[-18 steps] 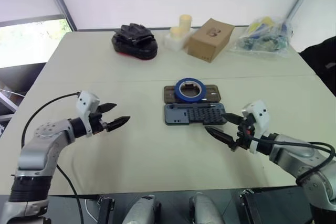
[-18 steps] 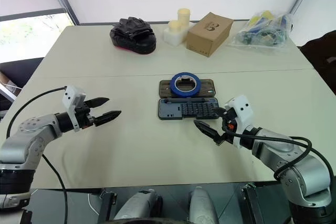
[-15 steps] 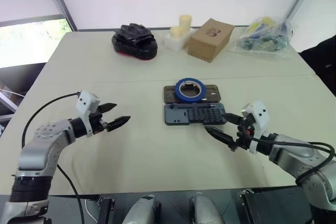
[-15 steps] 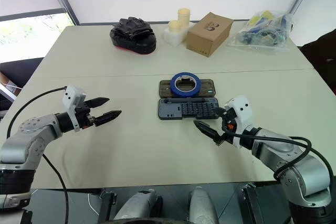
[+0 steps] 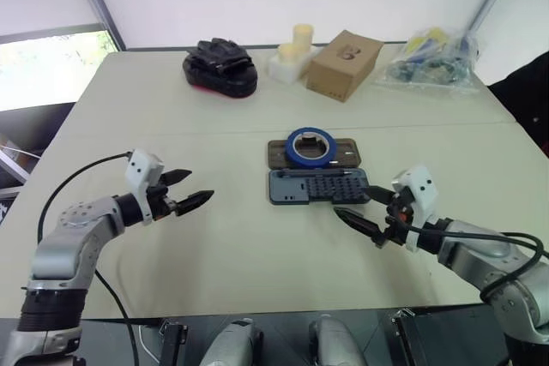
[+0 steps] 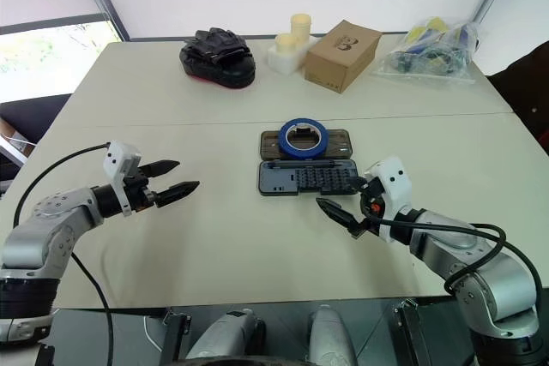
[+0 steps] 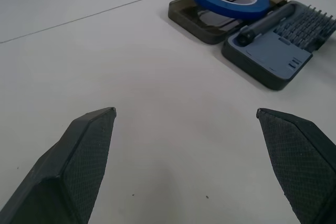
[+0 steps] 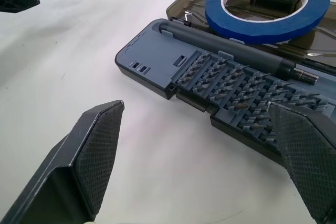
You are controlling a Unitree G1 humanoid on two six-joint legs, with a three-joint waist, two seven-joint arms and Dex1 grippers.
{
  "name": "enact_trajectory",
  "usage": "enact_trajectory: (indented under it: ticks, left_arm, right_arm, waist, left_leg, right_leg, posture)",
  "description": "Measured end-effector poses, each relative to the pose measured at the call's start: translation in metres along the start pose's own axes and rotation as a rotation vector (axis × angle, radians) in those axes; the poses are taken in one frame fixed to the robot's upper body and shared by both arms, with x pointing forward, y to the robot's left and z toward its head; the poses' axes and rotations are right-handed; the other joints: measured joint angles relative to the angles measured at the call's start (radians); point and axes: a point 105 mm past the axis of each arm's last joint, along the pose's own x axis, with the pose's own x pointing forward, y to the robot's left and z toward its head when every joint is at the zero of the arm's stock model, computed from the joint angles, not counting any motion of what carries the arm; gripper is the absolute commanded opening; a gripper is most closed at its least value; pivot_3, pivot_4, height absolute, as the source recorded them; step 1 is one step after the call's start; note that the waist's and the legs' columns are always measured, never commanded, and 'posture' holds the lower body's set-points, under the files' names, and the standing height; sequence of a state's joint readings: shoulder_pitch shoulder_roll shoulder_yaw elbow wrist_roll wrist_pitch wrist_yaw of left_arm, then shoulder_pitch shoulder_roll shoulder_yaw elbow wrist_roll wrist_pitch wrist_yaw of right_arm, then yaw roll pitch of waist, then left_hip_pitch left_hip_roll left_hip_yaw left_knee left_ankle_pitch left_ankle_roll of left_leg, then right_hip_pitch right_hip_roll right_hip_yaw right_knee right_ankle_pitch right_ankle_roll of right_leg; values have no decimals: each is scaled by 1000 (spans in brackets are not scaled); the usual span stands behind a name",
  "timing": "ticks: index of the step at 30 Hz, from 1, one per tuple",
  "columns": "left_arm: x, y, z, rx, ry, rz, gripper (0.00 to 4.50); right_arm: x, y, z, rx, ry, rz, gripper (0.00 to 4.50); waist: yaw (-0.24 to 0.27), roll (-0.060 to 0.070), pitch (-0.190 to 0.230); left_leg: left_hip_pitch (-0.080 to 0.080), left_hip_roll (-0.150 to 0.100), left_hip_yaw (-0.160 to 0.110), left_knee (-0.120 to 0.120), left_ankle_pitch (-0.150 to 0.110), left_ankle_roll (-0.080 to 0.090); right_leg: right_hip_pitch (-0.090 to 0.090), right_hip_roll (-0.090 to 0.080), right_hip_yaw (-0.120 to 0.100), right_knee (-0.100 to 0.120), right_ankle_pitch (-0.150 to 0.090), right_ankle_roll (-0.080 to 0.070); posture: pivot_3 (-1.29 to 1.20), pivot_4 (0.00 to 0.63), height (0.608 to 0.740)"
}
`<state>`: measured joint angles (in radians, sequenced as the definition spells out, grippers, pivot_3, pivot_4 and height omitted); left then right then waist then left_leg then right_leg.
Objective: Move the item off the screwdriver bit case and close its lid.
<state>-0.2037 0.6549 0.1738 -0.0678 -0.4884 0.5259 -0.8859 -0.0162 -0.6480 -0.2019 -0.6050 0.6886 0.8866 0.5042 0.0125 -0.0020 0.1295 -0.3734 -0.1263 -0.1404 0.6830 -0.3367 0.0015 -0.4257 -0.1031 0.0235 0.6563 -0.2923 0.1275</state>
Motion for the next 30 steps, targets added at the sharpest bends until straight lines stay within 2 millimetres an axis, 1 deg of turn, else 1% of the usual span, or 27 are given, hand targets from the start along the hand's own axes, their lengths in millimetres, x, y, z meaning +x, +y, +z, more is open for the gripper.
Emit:
enact_trajectory:
  ticks: [5,10,15,17,18,20,22,23,24,25,27,30]
  left_arm:
    - [0,4,0,-1,-4,7,4479]
    - [1,7,4,18,-20,8,4479]
    - [1,6,3,13,-18,-7,4479]
    - [0,6,4,20,-10,-24,4479]
    - [1,5,6,30,-11,-39,4479]
    - [5,2,16,78,-5,-88,4479]
    - [10,-2,33,131,-19,-143,4479]
    - [11,-3,39,150,-25,-158,4479]
    - [11,-4,46,174,-25,-174,4479]
    - [11,-4,51,190,-25,-183,4479]
    - [11,-5,56,199,-23,-193,4479]
    - [11,-11,58,194,-21,-209,4479]
  right_arm:
    - [1,-1,0,-4,2,-5,4500]
    - [2,0,0,-9,0,-4,4500]
    - [3,0,0,-16,-2,-6,4500]
    - [8,-2,5,-26,-16,-11,4500]
    - [13,-5,11,-34,-33,-22,4500]
    - [32,-12,31,-70,-86,-54,4500]
    - [58,-22,55,-116,-119,-99,4500]
    - [66,-24,61,-128,-124,-112,4500]
    - [82,-27,68,-138,-118,-124,4500]
    - [93,-28,71,-140,-110,-129,4500]
    - [115,-32,72,-122,-72,-136,4500]
    - [138,-35,73,-108,-21,-138,4500]
  waist:
    - [0,0,0]
    - [0,0,0]
    - [0,0,0]
    - [-1,-1,0]
    - [-2,0,0]
    - [-6,0,1]
    - [-12,0,1]
    - [-15,0,1]
    - [-22,0,1]
    - [-26,0,1]
    - [-35,0,1]
    - [-47,0,1]
  left_leg:
    - [0,0,0,0,0,0]
    - [0,0,0,0,0,0]
    - [0,0,0,0,0,0]
    - [0,0,0,0,0,0]
    - [0,0,0,0,0,0]
    - [0,1,0,0,0,-1]
    - [0,1,0,0,1,-1]
    - [0,1,0,0,0,-1]
    - [0,1,0,-2,0,-1]
    - [0,1,0,-2,0,-1]
    - [-1,0,0,-3,0,0]
    - [-2,0,-1,-3,0,0]
  right_leg:
    - [0,0,0,0,0,0]
    - [0,0,0,0,0,0]
    - [0,0,0,0,0,0]
    - [0,0,0,0,0,0]
    - [0,0,0,0,0,0]
    - [0,1,0,0,0,0]
    - [-1,1,-1,0,0,0]
    - [-1,1,-1,0,0,0]
    - [-2,0,-2,1,0,0]
    - [-2,0,-2,1,0,0]
    - [-3,0,-2,1,0,0]
    - [-3,0,-3,0,0,0]
  posture:
    - [0,150,740]
    - [0,150,740]
    - [0,150,740]
    - [0,150,740]
    - [0,150,740]
    - [0,150,740]
    - [0,150,740]
    - [0,150,740]
    - [0,150,740]
    - [0,150,740]
    - [0,150,740]
    - [0,150,740]
